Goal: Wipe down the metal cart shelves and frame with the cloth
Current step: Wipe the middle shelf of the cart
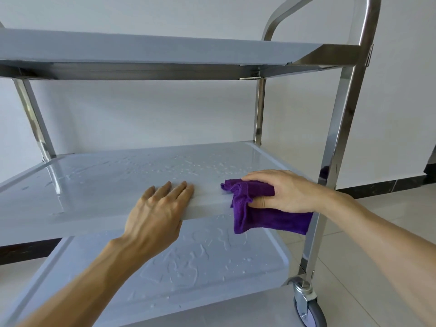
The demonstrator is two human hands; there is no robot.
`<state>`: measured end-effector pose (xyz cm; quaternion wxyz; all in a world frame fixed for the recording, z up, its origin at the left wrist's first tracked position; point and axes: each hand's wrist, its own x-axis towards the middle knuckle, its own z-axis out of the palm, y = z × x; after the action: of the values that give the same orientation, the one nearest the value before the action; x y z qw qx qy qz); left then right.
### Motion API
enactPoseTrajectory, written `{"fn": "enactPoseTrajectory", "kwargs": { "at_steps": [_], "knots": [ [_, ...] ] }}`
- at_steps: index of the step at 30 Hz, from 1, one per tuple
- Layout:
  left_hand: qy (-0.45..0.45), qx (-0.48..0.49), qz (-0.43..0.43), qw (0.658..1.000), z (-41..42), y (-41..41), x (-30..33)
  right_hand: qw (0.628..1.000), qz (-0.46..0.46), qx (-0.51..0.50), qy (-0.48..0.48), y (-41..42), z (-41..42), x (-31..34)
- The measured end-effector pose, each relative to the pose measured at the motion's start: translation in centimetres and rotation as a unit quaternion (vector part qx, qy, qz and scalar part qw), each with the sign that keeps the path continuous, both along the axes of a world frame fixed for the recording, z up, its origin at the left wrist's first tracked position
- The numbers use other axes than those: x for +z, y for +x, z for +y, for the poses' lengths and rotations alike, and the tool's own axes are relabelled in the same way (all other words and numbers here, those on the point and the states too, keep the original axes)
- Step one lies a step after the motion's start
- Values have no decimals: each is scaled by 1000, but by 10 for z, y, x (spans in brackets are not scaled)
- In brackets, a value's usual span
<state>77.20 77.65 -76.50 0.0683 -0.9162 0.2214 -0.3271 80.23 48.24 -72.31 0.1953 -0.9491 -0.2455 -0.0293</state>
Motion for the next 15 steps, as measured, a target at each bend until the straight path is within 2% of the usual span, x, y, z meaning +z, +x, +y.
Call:
{"fn": "enactPoseTrajectory", "kwargs": {
  "at_steps": [3, 7, 10, 13, 15],
  "knots": [
    [5, -2, -3, 1000, -4, -3, 1, 995, 98, -15, 22, 9, -6, 11],
    [16, -5, -5, 1000, -7, -8, 3, 992, 93, -74, 35, 23, -6, 12],
    [17, -5, -9, 1000, -8, -10, 4, 988, 55, -139, 45, 35, 0, 10],
    [25, 2, 3, 1000, -12, -13, 6, 970, -68, -233, -8, 49, 14, 7],
    [25, 3, 7, 1000, -12, -15, 7, 953, -112, -280, -40, 57, 31, 5]
  ]
}}
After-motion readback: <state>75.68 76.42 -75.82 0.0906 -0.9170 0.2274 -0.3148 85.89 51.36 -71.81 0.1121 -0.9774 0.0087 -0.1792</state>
